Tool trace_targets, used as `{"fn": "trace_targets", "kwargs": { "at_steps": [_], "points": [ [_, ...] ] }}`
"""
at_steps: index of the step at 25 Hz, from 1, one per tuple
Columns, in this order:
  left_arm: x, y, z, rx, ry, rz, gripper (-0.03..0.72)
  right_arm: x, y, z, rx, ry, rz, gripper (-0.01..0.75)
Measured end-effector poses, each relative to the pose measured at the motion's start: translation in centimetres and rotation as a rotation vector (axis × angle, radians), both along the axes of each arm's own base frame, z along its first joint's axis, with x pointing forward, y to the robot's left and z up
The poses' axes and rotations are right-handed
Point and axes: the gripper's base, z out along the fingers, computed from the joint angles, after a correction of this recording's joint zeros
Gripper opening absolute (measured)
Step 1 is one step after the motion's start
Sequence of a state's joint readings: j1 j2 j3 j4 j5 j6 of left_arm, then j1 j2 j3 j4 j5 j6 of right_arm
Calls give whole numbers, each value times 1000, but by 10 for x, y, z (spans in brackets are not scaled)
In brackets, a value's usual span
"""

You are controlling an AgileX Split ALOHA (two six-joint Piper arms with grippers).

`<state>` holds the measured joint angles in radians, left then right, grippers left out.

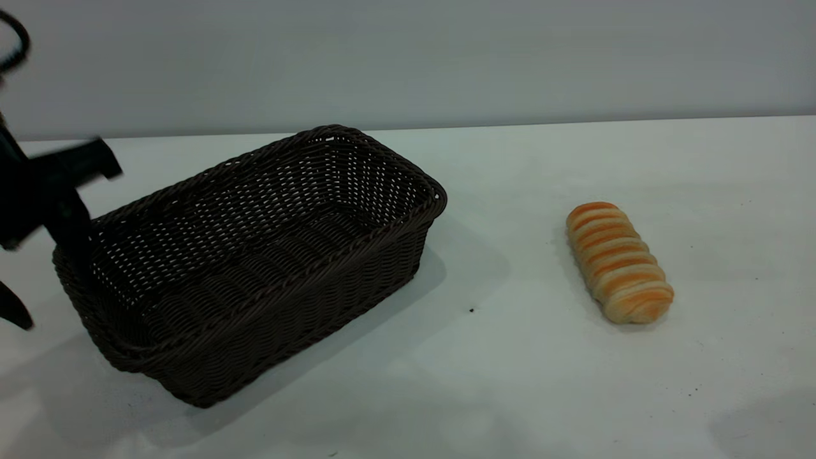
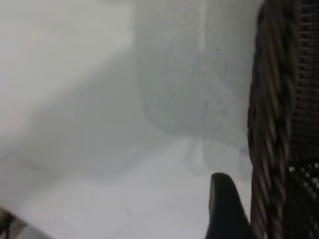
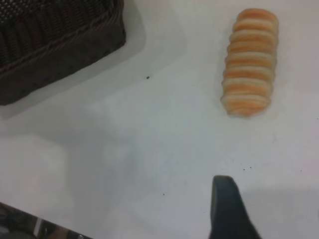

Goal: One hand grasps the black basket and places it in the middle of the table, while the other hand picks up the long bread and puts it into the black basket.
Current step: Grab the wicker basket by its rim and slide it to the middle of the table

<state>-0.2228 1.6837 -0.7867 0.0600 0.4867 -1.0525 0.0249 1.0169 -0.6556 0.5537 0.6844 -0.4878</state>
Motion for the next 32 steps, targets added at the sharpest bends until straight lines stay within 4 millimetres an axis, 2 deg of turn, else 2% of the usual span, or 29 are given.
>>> {"fn": "trace_targets", "kwargs": {
  "at_steps": [5,14,19,21,22,26,30,32],
  "points": [
    [10,-10,-19,-56,-25,11,487,0,0,0,-1,0,0,415],
    [14,-11,-53,-49,36,21,487,0,-1,0,-11,0,3,415],
    [19,-12,-65,-56,8,30,481,0,-1,0,-12,0,4,415],
    [20,-13,-73,-55,9,29,445,0,-1,0,-12,0,4,415],
    [20,-13,-75,-53,13,28,404,0,-1,0,-12,0,4,415],
    [21,-13,-78,-56,0,23,147,0,-1,0,-13,0,4,415],
    [26,-14,-74,-66,-47,14,146,0,-1,0,-14,0,5,415],
    [28,-14,-65,-68,-85,-26,146,0,-1,-1,-20,0,6,415]
  ]
}}
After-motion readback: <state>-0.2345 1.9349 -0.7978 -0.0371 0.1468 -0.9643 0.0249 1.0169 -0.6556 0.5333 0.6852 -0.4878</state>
